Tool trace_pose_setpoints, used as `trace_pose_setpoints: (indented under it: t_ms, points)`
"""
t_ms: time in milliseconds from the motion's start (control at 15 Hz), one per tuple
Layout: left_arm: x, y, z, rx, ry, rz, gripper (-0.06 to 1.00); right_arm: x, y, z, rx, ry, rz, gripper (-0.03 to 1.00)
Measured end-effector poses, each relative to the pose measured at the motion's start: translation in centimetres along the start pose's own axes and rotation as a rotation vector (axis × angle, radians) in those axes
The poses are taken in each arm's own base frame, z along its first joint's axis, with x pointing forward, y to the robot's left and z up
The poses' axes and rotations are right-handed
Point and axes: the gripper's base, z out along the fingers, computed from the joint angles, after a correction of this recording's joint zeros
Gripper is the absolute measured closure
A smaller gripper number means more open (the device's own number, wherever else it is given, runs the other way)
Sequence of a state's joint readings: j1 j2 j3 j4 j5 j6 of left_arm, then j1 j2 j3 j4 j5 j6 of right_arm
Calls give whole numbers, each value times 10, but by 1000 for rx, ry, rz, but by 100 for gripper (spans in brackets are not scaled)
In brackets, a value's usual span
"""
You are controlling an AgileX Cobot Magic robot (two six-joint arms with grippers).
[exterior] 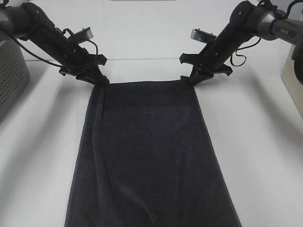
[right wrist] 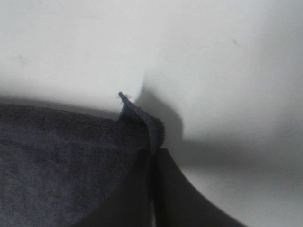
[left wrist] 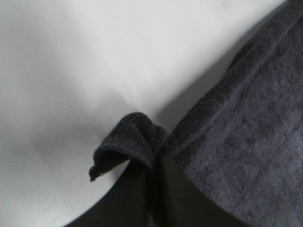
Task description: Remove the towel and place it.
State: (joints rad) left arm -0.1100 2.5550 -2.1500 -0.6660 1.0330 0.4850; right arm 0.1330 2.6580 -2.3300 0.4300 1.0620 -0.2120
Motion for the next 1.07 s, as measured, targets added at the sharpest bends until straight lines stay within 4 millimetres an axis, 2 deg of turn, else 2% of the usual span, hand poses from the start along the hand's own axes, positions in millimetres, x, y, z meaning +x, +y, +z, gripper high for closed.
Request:
trace_pose_setpoints:
  t_ms: [267,400,800,1067]
  points:
    - [-26,-9,-21,-31,-121,149,92,-28,17,-43,9,-170,-50,96]
    - [-40,-14,-33,-61,-204,213,92,-34,21,-55,20,-216,-70,96]
    - [-58,-26,-30,-181,-366,448,93,-43,13,-57,104,-312,-51,96]
    - [-64,-24,-28,-235,-435,476,93,-52,12,-60,118,-413,-52,96]
